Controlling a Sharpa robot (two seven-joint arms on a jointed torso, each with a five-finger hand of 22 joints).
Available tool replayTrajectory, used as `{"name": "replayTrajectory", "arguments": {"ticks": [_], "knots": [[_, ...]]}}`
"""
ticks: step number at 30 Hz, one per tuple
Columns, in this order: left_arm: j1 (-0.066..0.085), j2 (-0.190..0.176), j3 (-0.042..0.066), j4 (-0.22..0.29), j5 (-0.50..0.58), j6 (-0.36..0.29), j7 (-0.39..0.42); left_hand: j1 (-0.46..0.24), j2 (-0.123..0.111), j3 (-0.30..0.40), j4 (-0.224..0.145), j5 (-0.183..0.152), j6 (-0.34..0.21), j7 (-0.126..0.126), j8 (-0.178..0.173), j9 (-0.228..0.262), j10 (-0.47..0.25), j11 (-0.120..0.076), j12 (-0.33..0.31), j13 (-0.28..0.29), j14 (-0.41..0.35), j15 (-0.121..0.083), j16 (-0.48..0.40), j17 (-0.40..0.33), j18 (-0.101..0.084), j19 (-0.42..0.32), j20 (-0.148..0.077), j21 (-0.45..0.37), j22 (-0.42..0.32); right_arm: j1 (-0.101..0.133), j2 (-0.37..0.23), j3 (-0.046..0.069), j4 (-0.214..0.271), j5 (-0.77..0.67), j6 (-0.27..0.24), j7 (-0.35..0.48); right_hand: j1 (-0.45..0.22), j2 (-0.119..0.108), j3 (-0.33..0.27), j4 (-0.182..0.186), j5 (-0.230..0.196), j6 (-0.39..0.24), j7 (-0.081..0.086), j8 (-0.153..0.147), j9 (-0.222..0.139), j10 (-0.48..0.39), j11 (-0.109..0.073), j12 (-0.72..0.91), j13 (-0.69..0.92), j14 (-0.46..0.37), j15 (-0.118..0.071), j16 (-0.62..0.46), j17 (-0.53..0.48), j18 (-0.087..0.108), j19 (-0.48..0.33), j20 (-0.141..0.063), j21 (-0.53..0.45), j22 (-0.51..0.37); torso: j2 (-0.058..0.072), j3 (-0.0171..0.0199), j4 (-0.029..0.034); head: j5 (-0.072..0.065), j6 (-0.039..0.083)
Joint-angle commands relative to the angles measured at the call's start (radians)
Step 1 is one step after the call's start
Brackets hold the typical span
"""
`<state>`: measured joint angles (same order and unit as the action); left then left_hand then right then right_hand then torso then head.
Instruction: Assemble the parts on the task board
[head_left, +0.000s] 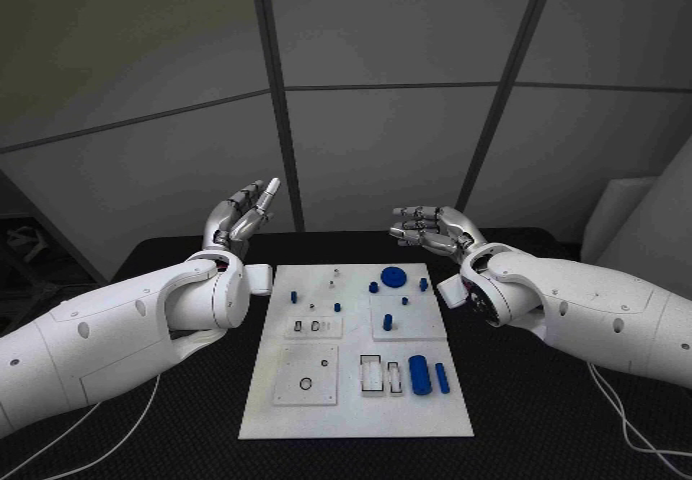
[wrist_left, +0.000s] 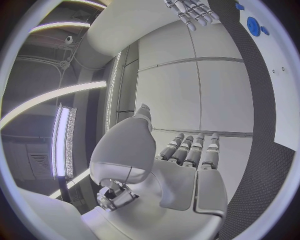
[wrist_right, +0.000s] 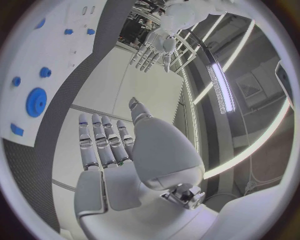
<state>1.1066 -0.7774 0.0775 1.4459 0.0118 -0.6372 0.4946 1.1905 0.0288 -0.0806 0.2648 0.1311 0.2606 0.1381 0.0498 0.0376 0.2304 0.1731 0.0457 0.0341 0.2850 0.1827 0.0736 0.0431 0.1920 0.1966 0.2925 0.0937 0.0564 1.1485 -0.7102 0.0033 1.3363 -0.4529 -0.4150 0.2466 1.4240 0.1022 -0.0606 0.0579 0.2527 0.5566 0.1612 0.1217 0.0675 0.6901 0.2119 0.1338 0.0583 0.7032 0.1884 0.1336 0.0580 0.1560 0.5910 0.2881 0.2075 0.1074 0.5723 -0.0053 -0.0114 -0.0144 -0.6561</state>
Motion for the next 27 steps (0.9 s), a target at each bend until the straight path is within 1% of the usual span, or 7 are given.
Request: {"name": "replayTrajectory", "arguments": {"ticks": [1, 4, 6, 9, 17, 21, 27], "knots": [[0.001, -0.007, 0.000, 0.014, -0.010, 0.053, 0.006, 0.027, 0.002, -0.003, -0.015, -0.001, 0.096, 0.086, 0.021, 0.010, 0.151, 0.034, 0.035, 0.015, 0.154, 0.016, 0.045, 0.016, -0.023, 0.150, 0.000, 0.078, 0.038, 0.008, 0.005, 0.000, -0.008, -0.226, -0.038, 0.006, 0.060, -0.016, 0.051, -0.053, -0.005, 0.299, 0.062, 0.024, 0.002, 0.280, -0.033, 0.002, 0.003, 0.282, -0.035, 0.015, 0.006, 0.029, 0.179, -0.015, 0.070, 0.012, 0.016, -0.0028, 0.0054, -0.003, -0.001], [0.001, -0.021, 0.000, 0.029, -0.011, 0.063, 0.003, 0.050, 0.006, -0.012, -0.026, -0.002, 0.290, 0.112, 0.069, 0.031, 0.419, 0.062, 0.104, 0.037, 0.435, 0.024, 0.132, 0.049, -0.032, 0.383, -0.001, 0.201, 0.093, 0.018, 0.004, 0.000, -0.017, -0.293, -0.029, -0.005, 0.064, -0.025, 0.070, -0.057, -0.009, 0.327, 0.054, 0.015, -0.001, 0.314, -0.041, -0.011, 0.004, 0.322, -0.046, 0.012, 0.008, 0.030, 0.204, -0.025, 0.080, 0.012, 0.027, -0.0041, 0.0101, -0.006, 0.001], [0.000, -0.033, 0.000, 0.043, -0.018, 0.071, -0.002, 0.063, 0.011, -0.023, -0.035, -0.002, 0.425, 0.113, 0.103, 0.042, 0.551, 0.050, 0.137, 0.041, 0.531, 0.005, 0.158, 0.062, -0.018, 0.468, -0.004, 0.246, 0.110, 0.026, 0.003, 0.000, -0.023, -0.350, -0.019, -0.017, 0.066, -0.035, 0.089, -0.057, -0.009, 0.347, 0.049, 0.007, -0.002, 0.340, -0.047, -0.023, 0.003, 0.354, -0.055, 0.009, 0.009, 0.029, 0.227, -0.036, 0.092, 0.014, 0.035, -0.0052, 0.0141, -0.008, 0.001], [-0.001, -0.052, 0.000, 0.069, -0.032, 0.083, -0.011, 0.088, 0.014, -0.036, -0.055, -0.003, 0.538, 0.103, 0.128, 0.044, 0.642, 0.026, 0.154, 0.040, 0.638, -0.023, 0.176, 0.085, -0.008, 0.556, -0.020, 0.293, 0.127, 0.039, 0.002, 0.000, -0.032, -0.451, -0.002, -0.038, 0.071, -0.061, 0.133, -0.060, -0.004, 0.385, 0.037, -0.005, -0.001, 0.388, -0.061, -0.044, 0.003, 0.420, -0.077, 0.008, 0.014, 0.029, 0.281, -0.061, 0.129, 0.027, 0.047, -0.0074, 0.0227, -0.014, 0.003], [-0.003, -0.105, 0.000, 0.149, -0.068, 0.114, -0.035, 0.149, 0.021, -0.060, -0.109, -0.002, 0.627, 0.080, 0.118, 0.030, 0.751, -0.005, 0.137, 0.038, 0.781, -0.063, 0.162, 0.148, -0.008, 0.688, -0.063, 0.357, 0.152, 0.073, 0.004, 0.001, -0.034, -0.709, 0.076, -0.133, 0.064, -0.131, 0.222, -0.065, 0.001, 0.460, 0.016, -0.021, 0.000, 0.490, -0.095, -0.071, 0.005, 0.595, -0.134, 0.052, 0.059, 0.024, 0.388, -0.137, 0.333, 0.140, 0.084, -0.0137, 0.0410, -0.029, 0.011], [-0.006, -0.127, 0.000, 0.188, -0.072, 0.125, -0.043, 0.165, 0.024, -0.065, -0.129, -0.002, 0.637, 0.076, 0.105, 0.028, 0.762, -0.009, 0.121, 0.037, 0.805, -0.070, 0.149, 0.170, -0.008, 0.740, -0.074, 0.381, 0.163, 0.085, 0.004, 0.001, -0.020, -0.846, 0.136, -0.213, 0.039, -0.167, 0.238, -0.056, 0.004, 0.455, 0.015, -0.041, -0.003, 0.480, -0.104, -0.074, 0.003, 0.699, -0.158, 0.108, 0.104, 0.026, 0.430, -0.157, 0.444, 0.206, 0.101, -0.0174, 0.0489, -0.038, 0.017], [-0.011, -0.150, 0.000, 0.238, -0.075, 0.138, -0.053, 0.168, 0.027, -0.069, -0.138, -0.002, 0.643, 0.075, 0.096, 0.028, 0.769, -0.010, 0.110, 0.037, 0.813, -0.074, 0.136, 0.185, -0.008, 0.775, -0.081, 0.393, 0.167, 0.095, 0.009, 0.001, -0.004, -1.021, 0.218, -0.312, 0.007, -0.215, 0.273, -0.016, -0.010, 0.456, 0.006, -0.052, 0.001, 0.463, -0.107, -0.072, 0.006, 0.734, -0.172, 0.149, 0.173, 0.025, 0.474, -0.167, 0.605, 0.305, 0.122, -0.0224, 0.0589, -0.046, 0.020]]}}
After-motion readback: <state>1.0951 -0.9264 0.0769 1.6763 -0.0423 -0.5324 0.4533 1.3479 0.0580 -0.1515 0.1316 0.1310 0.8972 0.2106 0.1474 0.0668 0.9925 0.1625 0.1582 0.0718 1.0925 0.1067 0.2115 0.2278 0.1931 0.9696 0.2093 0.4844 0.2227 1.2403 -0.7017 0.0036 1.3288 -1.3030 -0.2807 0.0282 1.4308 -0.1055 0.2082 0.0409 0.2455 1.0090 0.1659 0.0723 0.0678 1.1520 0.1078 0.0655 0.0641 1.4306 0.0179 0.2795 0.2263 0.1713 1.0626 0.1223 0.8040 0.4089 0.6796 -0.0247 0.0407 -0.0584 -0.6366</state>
